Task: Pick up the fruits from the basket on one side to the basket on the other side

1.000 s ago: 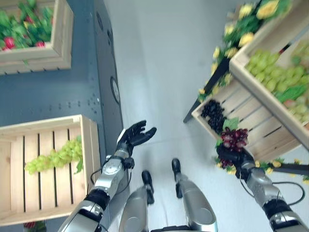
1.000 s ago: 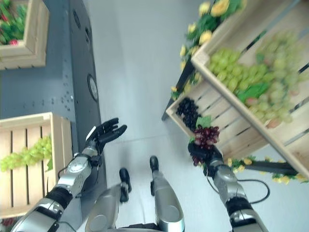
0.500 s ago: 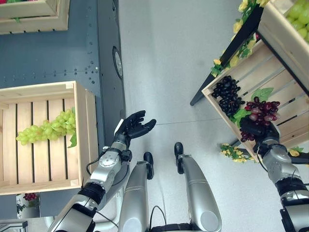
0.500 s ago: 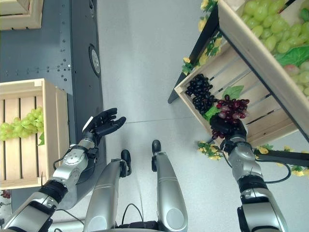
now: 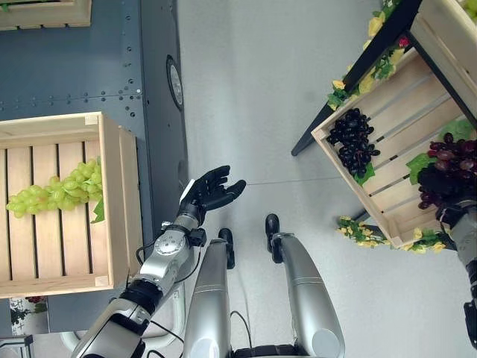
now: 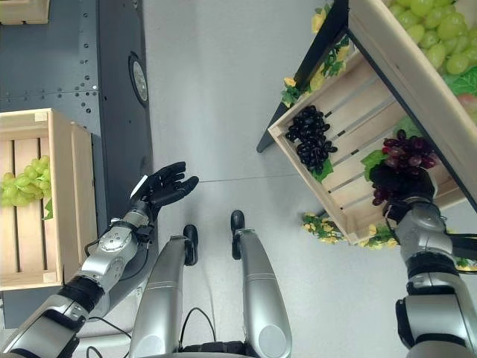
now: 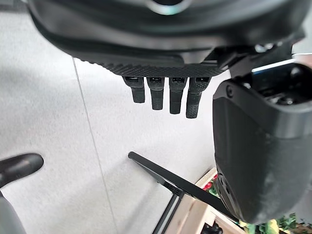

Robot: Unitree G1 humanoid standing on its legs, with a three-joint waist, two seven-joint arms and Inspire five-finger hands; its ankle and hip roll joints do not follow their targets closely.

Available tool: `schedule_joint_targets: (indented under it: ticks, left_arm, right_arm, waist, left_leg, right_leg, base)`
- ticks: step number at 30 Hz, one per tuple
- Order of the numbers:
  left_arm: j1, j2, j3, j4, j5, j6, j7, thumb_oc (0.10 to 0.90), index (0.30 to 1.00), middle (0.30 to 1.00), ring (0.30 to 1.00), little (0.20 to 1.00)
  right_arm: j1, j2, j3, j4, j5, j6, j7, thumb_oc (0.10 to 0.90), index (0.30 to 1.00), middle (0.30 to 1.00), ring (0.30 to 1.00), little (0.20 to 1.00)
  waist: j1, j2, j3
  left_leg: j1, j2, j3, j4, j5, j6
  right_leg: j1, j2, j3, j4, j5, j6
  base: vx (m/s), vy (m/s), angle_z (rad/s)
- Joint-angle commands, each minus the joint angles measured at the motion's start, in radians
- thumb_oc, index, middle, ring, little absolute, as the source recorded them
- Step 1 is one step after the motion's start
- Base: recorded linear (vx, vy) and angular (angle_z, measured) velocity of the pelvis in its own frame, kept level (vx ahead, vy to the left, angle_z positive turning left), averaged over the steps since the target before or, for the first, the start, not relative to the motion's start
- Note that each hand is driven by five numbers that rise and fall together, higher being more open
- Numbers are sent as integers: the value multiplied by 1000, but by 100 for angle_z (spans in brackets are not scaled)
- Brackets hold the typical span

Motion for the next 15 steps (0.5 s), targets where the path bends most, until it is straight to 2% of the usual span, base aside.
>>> schedule_joint_targets:
  ticks: [1, 11, 12, 13, 14, 15]
  left_arm:
    - [2, 30, -11, -101, -18, -52, -17, 800, 900, 900, 900, 900]
    - [9, 47, 7, -91, -34, -50, -34, 800, 900, 900, 900, 900]
    - [16, 47, 13, -90, -35, -51, -39, 800, 900, 900, 900, 900]
    - [16, 47, 13, -90, -35, -51, -40, 800, 900, 900, 900, 900]
    - [19, 47, 18, -88, -35, -52, -45, 800, 900, 900, 900, 900]
    - [21, 46, 18, -88, -35, -52, -49, 800, 900, 900, 900, 900]
  right_arm:
    - [-40, -174, -54, 48, -34, -34, 1, 400, 300, 300, 300, 300]
    - [-60, -187, -16, 34, -71, -29, 54, 400, 300, 300, 300, 300]
    - [-55, -188, -14, 26, -76, -27, 48, 560, 540, 540, 540, 540]
    - [-55, -187, -14, 26, -76, -27, 48, 560, 540, 540, 540, 540]
    - [-52, -183, -14, 24, -81, -26, 35, 800, 900, 900, 900, 900]
    - [-51, -179, -12, 22, -85, -23, 18, 800, 900, 900, 900, 900]
  waist:
    - [37, -20, -14]
    - [44, -21, -14]
    - [45, -22, -14]
    - [45, -22, -14]
    - [46, -24, -14]
    - [46, -24, -14]
  left_leg:
    - [35, -34, 69, 43, -62, 45]
    - [32, -36, 68, 43, -66, 46]
    - [32, -35, 67, 45, -65, 46]
    - [32, -35, 67, 45, -65, 46]
    - [34, -35, 66, 43, -66, 48]
    - [36, -35, 66, 41, -66, 49]
  right_leg:
    - [103, 23, -65, 58, -49, -58]
    - [99, 19, -70, 72, -58, -59]
    - [98, 19, -70, 74, -58, -59]
    - [98, 19, -70, 74, -58, -59]
    - [99, 20, -71, 73, -59, -59]
    - [100, 20, -70, 73, -60, -59]
  base:
    - [0, 0, 0]
    - [0, 0, 0]
    - [0, 0, 0]
    - [0, 0, 0]
    - [0, 0, 0]
    - [0, 0, 0]
